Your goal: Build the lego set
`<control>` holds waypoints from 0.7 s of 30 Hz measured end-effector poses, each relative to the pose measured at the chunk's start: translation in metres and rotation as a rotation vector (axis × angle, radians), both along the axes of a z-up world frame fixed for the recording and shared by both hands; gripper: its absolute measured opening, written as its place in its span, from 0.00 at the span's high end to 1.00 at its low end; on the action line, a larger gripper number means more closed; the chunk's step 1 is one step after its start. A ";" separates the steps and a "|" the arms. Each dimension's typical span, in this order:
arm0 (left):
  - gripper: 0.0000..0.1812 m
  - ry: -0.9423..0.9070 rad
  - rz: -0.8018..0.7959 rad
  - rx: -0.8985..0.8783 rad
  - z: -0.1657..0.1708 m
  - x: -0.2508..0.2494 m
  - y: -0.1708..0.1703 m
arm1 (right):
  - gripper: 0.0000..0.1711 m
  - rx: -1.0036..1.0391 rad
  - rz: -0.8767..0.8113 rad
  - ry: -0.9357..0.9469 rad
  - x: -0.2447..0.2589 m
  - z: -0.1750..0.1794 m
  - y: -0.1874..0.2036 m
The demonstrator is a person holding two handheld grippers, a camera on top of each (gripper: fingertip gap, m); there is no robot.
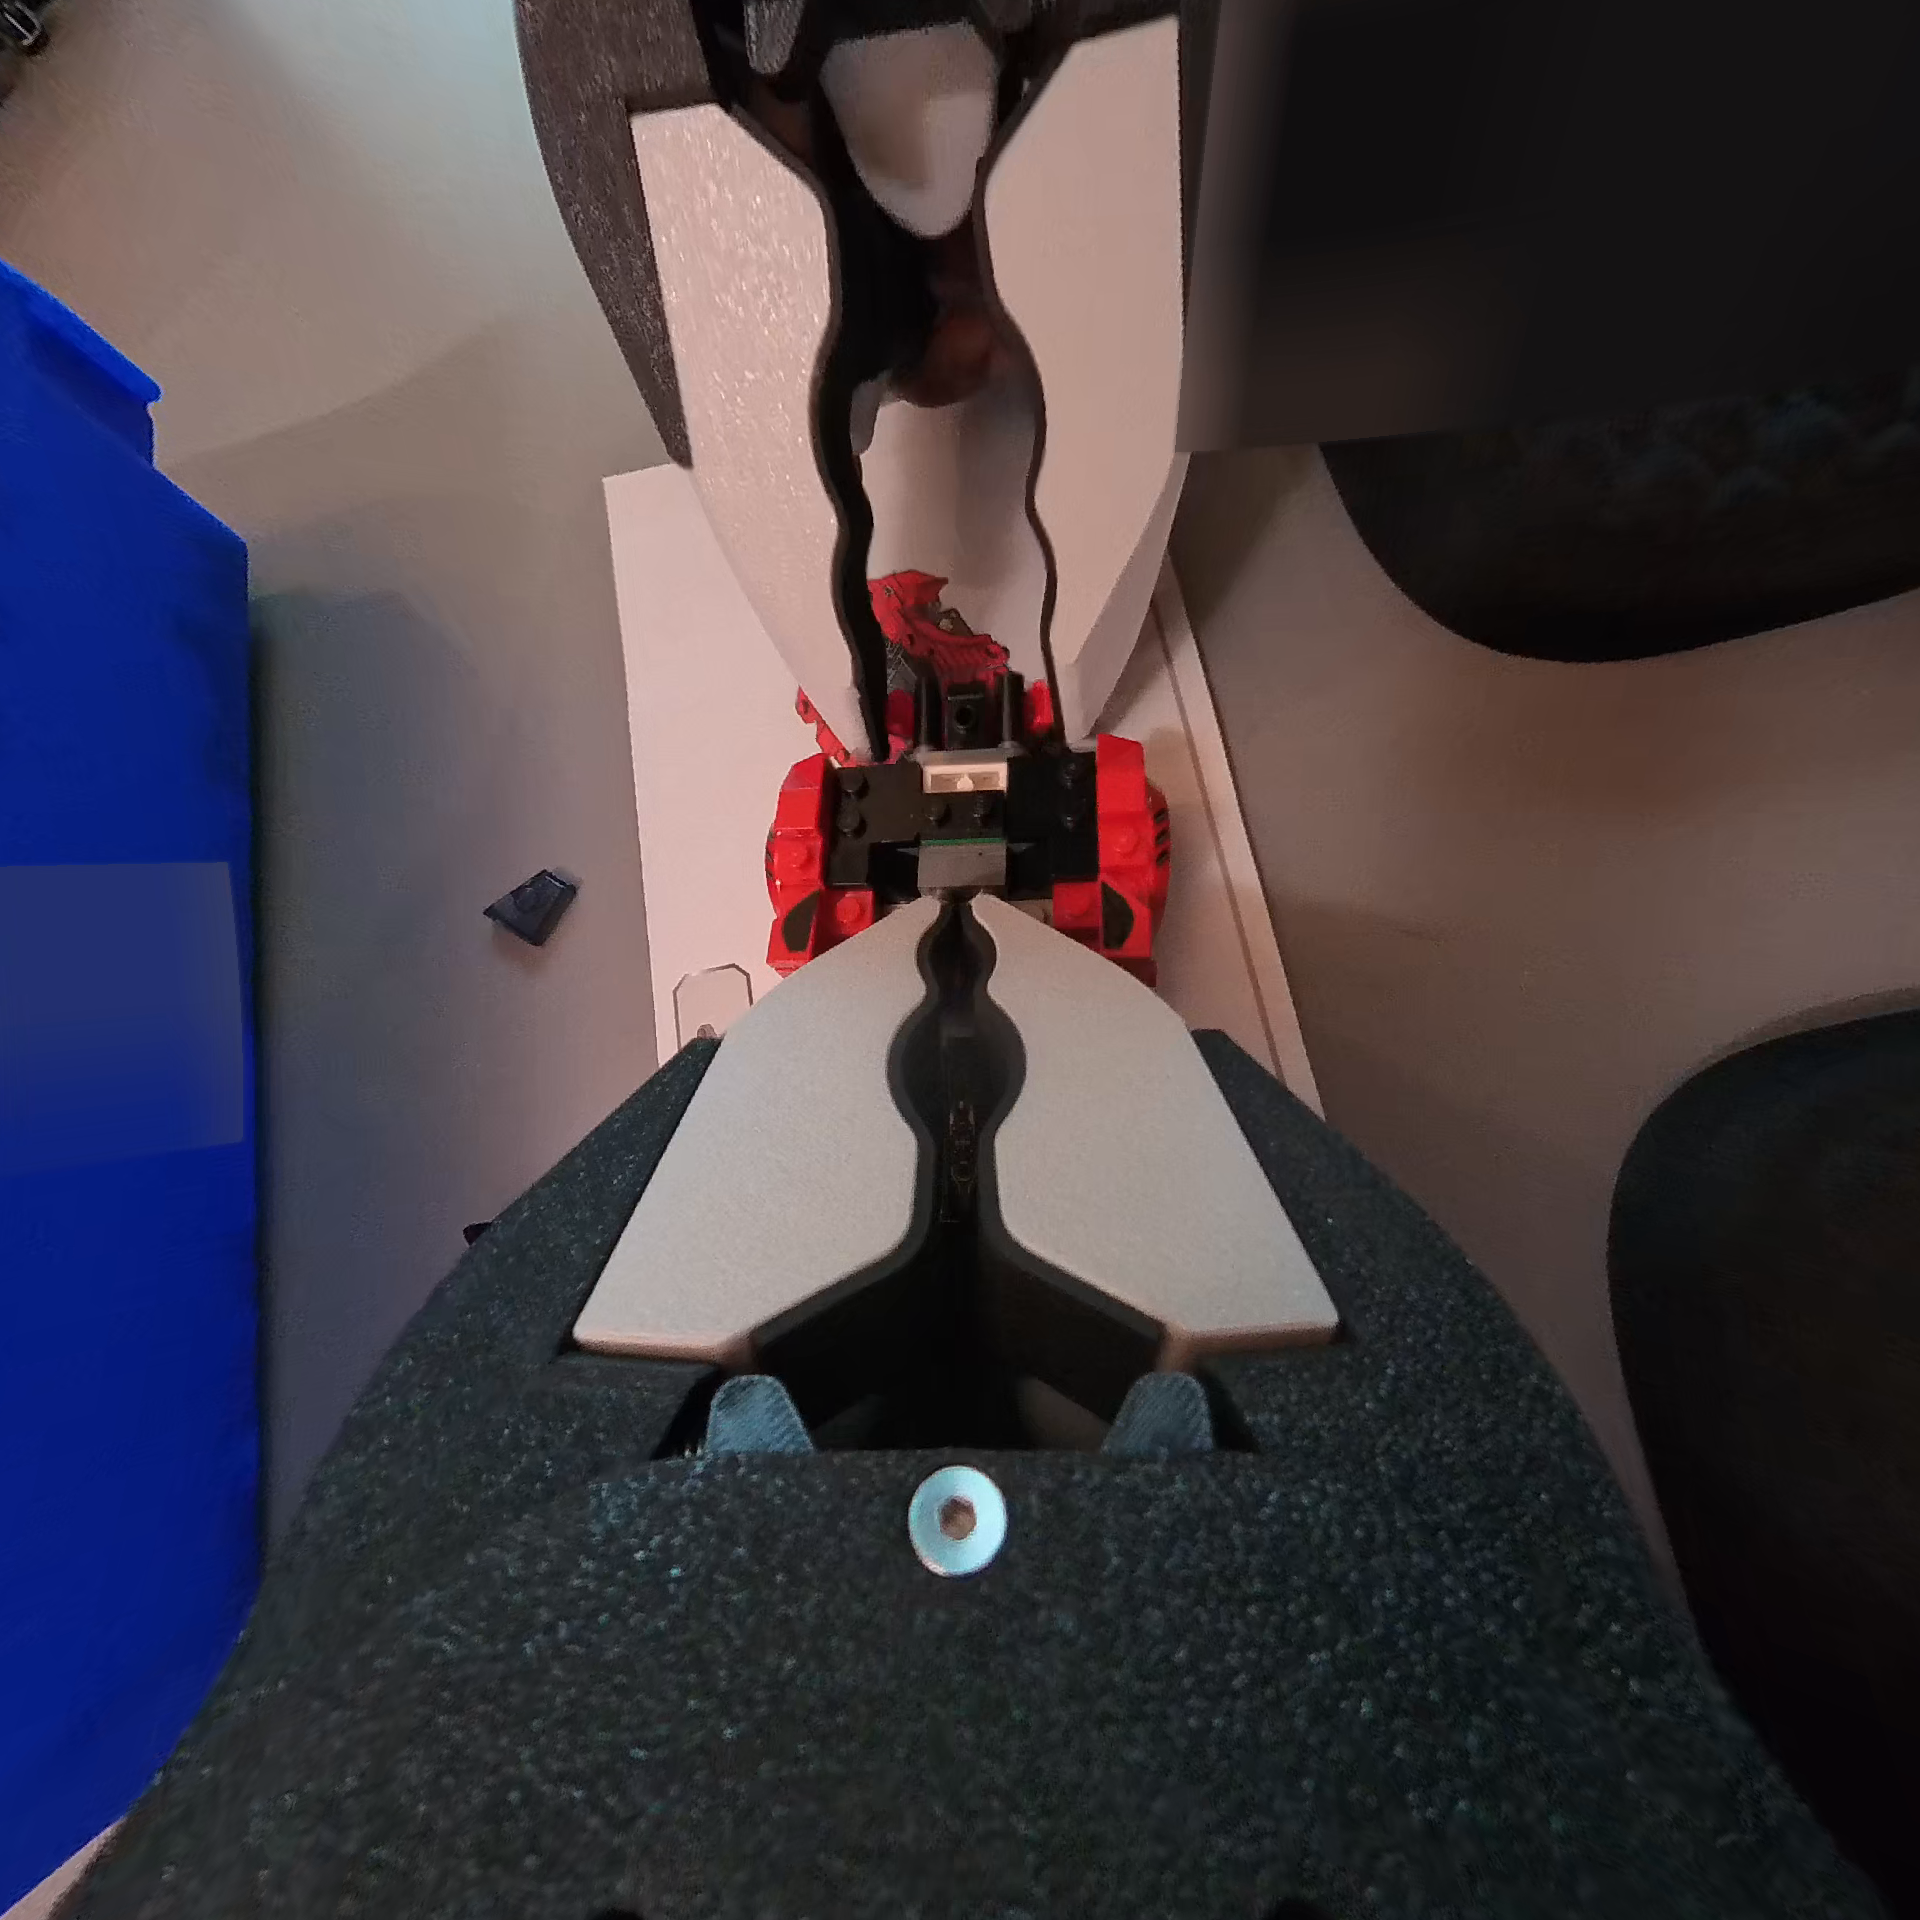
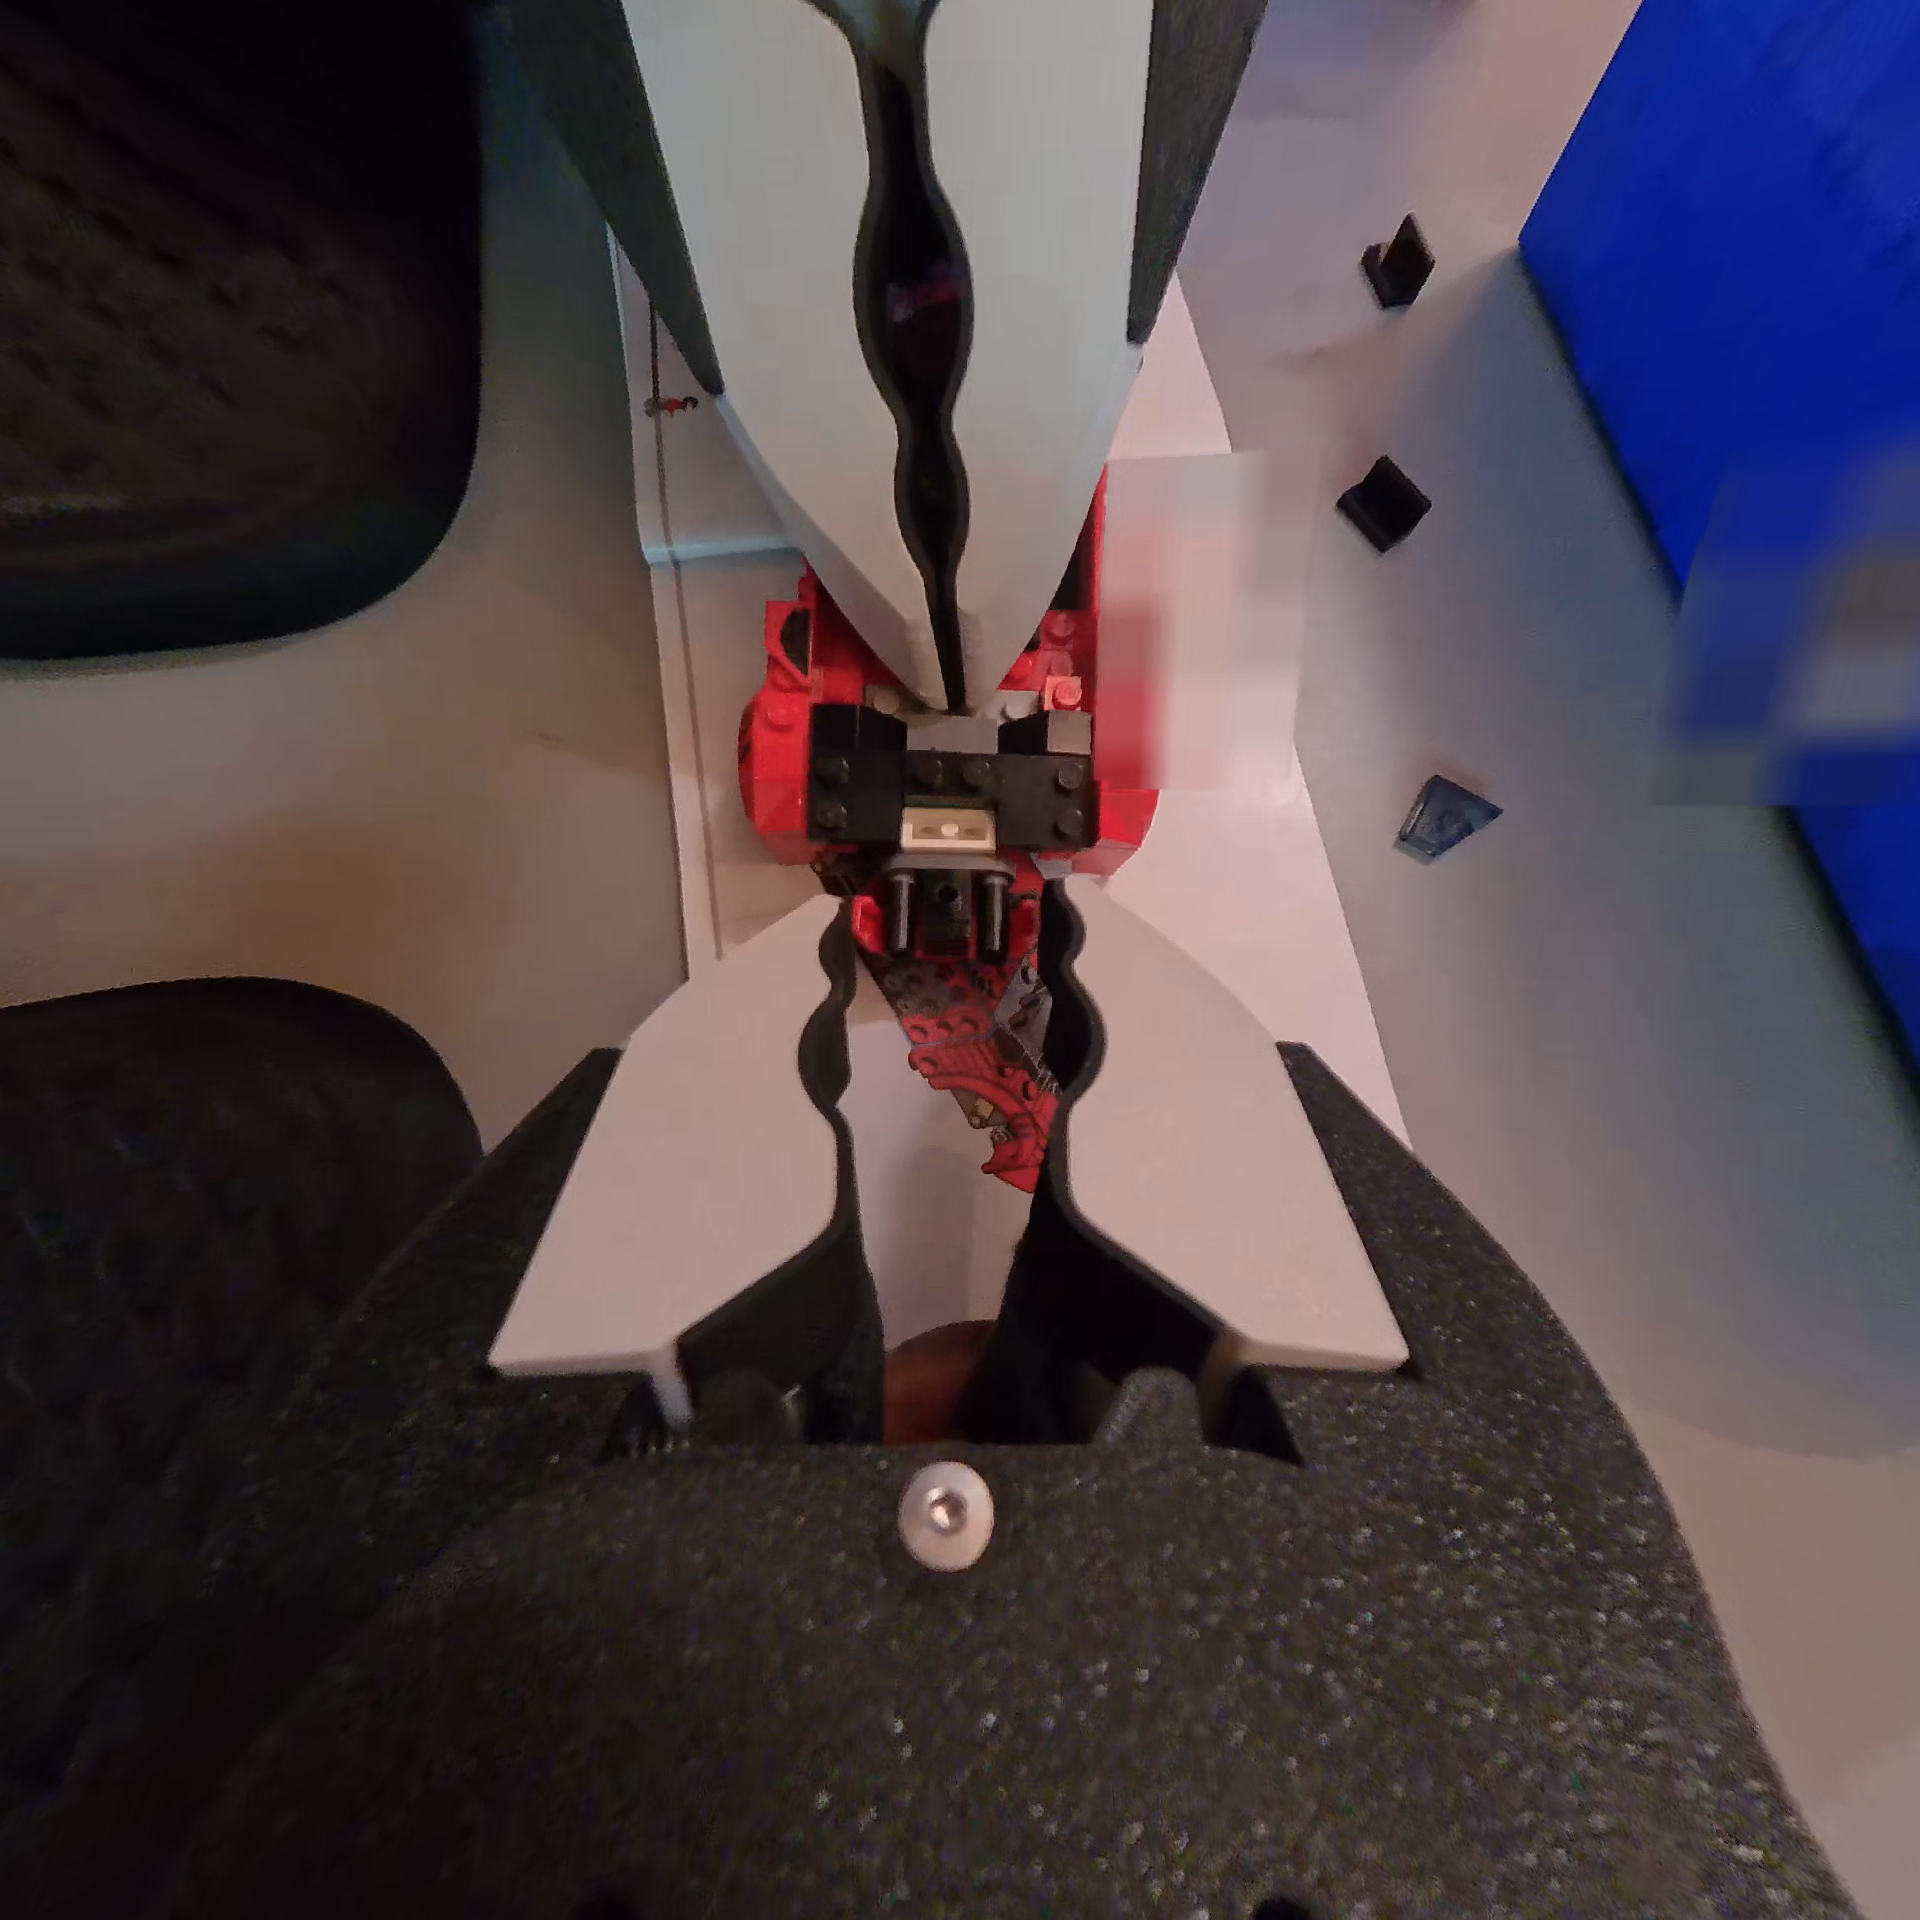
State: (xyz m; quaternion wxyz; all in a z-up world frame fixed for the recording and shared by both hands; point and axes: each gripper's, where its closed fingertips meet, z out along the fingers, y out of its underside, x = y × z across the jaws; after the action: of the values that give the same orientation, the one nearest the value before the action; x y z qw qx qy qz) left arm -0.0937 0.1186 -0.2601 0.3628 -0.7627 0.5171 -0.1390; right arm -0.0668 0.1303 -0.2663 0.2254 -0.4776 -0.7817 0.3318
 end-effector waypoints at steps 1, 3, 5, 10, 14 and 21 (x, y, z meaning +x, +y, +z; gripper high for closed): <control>1.00 -0.003 -0.002 0.001 0.000 0.000 0.000 | 0.80 -0.014 0.001 0.011 0.000 0.002 0.000; 1.00 -0.011 -0.002 0.000 0.000 0.000 0.000 | 0.80 -0.029 0.003 0.020 0.002 0.004 0.001; 1.00 -0.020 -0.004 -0.001 0.000 0.000 0.000 | 0.80 -0.032 0.004 0.031 0.002 0.006 0.001; 1.00 -0.031 -0.006 0.000 0.000 0.000 0.000 | 0.80 -0.039 0.002 0.045 0.001 0.007 0.001; 1.00 -0.044 -0.002 -0.001 0.000 0.000 0.001 | 0.80 -0.017 0.000 0.036 0.000 0.004 0.000; 1.00 -0.061 0.010 0.000 0.000 0.000 0.002 | 0.80 0.002 -0.006 -0.002 -0.001 -0.007 -0.002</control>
State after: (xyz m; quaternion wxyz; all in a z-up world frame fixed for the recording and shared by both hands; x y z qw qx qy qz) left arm -0.0939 0.1205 -0.2603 0.3790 -0.7608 0.5017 -0.1605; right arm -0.0680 0.1286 -0.2735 0.2261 -0.4799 -0.7808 0.3299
